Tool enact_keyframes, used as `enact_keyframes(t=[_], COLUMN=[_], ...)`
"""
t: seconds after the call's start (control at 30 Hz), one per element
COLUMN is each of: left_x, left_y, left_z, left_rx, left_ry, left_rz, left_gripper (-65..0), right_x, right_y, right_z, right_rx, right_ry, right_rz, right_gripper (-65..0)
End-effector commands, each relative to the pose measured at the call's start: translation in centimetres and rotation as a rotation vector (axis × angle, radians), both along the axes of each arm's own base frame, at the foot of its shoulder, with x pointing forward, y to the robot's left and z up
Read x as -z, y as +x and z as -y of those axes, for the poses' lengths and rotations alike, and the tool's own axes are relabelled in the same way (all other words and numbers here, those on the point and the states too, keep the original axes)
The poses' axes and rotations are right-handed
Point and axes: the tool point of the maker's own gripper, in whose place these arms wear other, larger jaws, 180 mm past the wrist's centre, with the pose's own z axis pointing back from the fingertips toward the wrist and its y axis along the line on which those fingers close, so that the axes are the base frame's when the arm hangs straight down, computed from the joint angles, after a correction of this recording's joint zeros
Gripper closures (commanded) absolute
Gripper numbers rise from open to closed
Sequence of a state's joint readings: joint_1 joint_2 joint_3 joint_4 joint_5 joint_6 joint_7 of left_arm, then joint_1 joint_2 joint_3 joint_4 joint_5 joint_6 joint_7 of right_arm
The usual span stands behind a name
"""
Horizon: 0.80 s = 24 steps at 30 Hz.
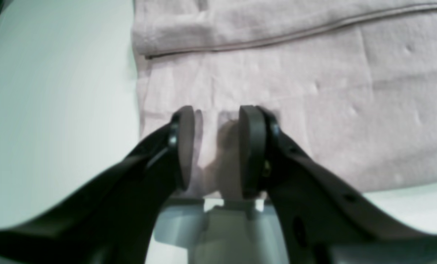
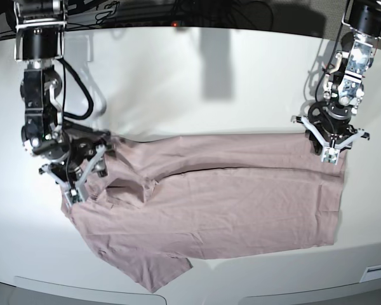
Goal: Fold the T-shirt properly
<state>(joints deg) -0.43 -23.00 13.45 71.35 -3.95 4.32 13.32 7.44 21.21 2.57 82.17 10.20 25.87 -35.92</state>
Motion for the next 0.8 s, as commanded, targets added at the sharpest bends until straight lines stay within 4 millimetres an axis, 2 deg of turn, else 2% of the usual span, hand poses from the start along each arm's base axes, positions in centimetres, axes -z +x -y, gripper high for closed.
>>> enact_keyframes(t=[0.0, 0.1, 0.27, 0.5, 0.63, 0.77], left_x=[-0.7, -0.7, -0.6, -0.5, 0.0, 1.5], left_y=[0.5, 0.5, 0.5, 0.4, 0.0, -1.3], left_z=[-0.5, -0.5, -0.6, -0.6, -0.8, -1.5], left_rx=[-0.002, -0.002, -0.003, -0.006, -0.018, -0.056], left_ry=[0.010, 0.011, 0.011, 0.012, 0.016, 0.031], left_rz=[0.015, 0.015, 0.012, 0.004, -0.031, -0.145], left_gripper=[-20.2, -20.2, -20.2, -20.2, -20.2, -20.2], right_x=[-1.8, -1.3, -0.9, 1.0, 3.3, 5.5], right_y=[1.1, 0.9, 1.8, 2.6, 1.3, -0.5], right_z=[-0.1, 0.2, 1.0, 2.6, 3.6, 3.9], right_rx=[-0.014, -0.008, 0.021, 0.099, 0.128, 0.138], right_ry=[0.012, 0.008, 0.012, 0.048, 0.031, 0.032], right_rz=[0.076, 0.092, 0.084, -0.086, -0.181, -0.255], right_gripper=[-32.1, -32.1, -32.1, -32.1, -32.1, -32.1])
